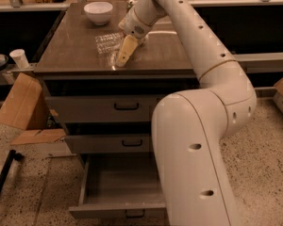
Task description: Place water bottle into bottom drawer
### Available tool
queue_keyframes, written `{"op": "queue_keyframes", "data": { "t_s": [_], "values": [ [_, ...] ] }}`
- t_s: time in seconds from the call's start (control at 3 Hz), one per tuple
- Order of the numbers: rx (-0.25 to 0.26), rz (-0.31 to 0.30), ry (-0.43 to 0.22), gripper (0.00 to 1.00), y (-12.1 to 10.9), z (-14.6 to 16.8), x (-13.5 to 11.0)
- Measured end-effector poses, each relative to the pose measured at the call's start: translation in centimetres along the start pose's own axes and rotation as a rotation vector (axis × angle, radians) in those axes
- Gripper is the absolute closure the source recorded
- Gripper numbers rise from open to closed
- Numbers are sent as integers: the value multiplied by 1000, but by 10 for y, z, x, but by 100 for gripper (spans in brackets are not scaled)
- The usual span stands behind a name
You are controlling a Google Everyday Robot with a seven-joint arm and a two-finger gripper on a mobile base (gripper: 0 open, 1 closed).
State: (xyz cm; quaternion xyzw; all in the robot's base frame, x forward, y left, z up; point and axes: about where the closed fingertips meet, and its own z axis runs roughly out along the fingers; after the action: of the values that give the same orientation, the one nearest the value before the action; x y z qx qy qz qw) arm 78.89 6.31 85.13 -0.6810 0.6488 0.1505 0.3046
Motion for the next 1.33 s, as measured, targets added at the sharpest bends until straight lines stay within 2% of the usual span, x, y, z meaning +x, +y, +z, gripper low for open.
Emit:
{"op": "queue_keyframes", "data": {
  "t_s": [0.33, 0.67, 1.33],
  "values": [
    [-29, 33, -8, 19, 2, 11, 7],
    [-44, 43, -14, 50, 3, 14, 6],
    [-44, 43, -14, 96, 1, 7, 0]
  ]
}}
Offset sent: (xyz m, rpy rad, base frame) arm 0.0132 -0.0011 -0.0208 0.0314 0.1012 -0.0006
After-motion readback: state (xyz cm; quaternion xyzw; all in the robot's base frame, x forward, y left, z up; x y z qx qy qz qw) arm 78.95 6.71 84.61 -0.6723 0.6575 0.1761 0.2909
